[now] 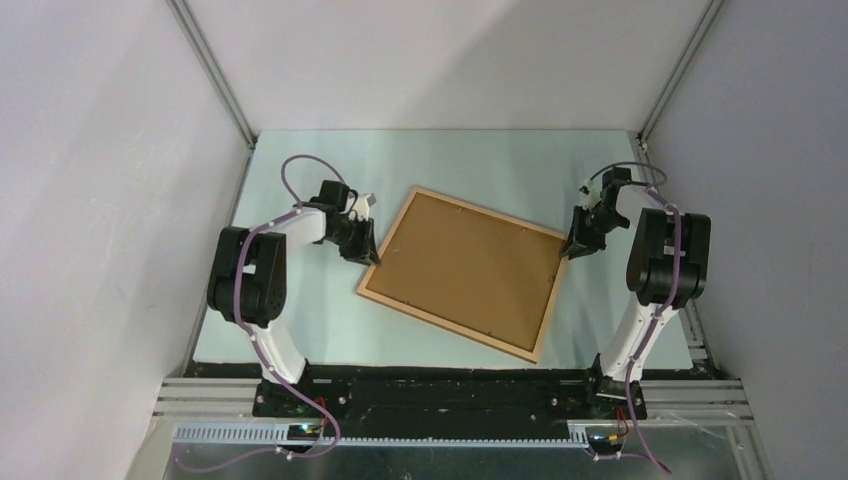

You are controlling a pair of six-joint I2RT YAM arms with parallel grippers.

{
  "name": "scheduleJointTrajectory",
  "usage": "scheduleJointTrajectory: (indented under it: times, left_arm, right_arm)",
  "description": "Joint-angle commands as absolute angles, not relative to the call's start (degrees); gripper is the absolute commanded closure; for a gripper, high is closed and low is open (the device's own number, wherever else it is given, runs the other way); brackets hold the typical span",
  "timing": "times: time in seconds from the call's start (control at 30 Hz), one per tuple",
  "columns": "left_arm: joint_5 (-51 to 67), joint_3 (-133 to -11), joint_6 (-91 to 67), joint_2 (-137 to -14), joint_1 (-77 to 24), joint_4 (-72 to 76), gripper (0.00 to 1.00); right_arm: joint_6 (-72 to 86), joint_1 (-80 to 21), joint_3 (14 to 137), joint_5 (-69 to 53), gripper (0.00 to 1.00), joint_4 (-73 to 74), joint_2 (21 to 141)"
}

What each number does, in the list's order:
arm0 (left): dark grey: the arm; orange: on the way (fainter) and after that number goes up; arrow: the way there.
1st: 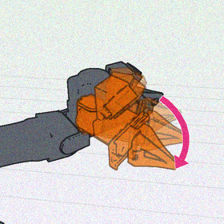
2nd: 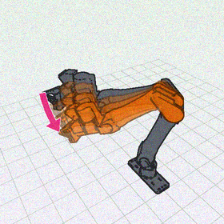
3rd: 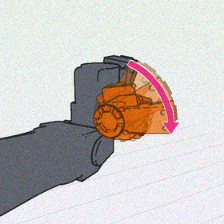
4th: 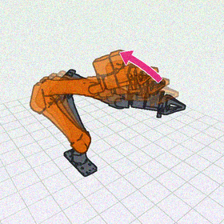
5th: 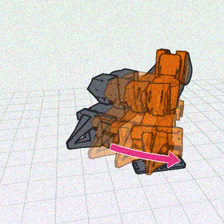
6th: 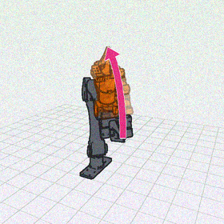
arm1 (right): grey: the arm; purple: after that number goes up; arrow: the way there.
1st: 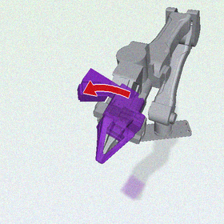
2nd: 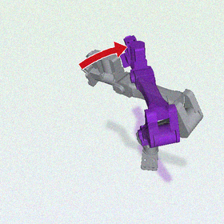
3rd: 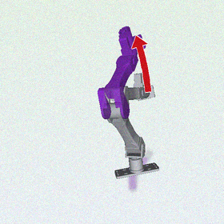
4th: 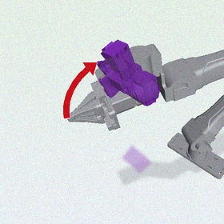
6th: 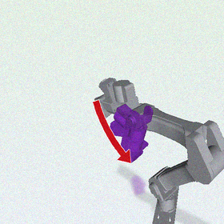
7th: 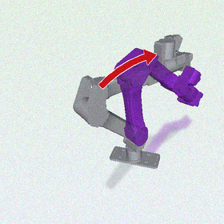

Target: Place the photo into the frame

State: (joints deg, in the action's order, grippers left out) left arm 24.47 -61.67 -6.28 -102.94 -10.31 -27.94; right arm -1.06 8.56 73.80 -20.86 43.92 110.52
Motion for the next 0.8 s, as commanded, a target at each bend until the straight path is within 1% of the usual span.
scheduleJointTrajectory:
  times: [0.0,0.1,0.27,0.37,0.47,0.5,0.57,0.63,0.77]
  left_arm:
    - [26.6,-59.7,-3.0,-100.6,-10.1,-31.6,0.80]
    - [28.8,-59.4,-0.8,-100.1,-10.1,-33.2,0.73]
    - [31.0,-58.4,4.1,-99.2,-10.1,-35.7,0.61]
    - [29.6,-57.2,6.1,-97.2,-10.1,-36.4,0.50]
    - [26.2,-57.4,6.3,-95.5,-10.1,-36.5,0.42]
    - [25.5,-57.7,6.1,-94.9,-10.1,-36.5,0.35]
    - [23.5,-59.5,5.7,-94.7,-10.2,-36.4,0.27]
    - [22.0,-62.0,4.9,-95.3,-10.3,-36.4,0.23]
    - [19.8,-67.3,3.5,-98.6,-11.7,-36.3,0.19]
  right_arm:
    - [-4.3,6.8,79.2,-18.0,0.98,40.4,114.9]
    - [-4.6,5.6,84.7,-17.0,1.00,41.3,117.5]
    - [-5.7,4.0,94.0,-17.1,1.00,42.5,123.0]
    - [-6.6,2.9,97.0,-17.1,1.00,42.6,124.8]
    - [-7.5,2.4,98.6,-17.3,1.00,42.1,125.6]
    - [-7.6,2.3,98.6,-17.5,1.00,41.6,125.6]
    - [-8.1,2.3,98.6,-18.1,1.00,41.4,125.3]
    - [-8.8,2.4,98.7,-18.6,1.00,41.2,125.1]
    - [-9.3,2.9,98.5,-20.3,1.00,41.1,124.4]
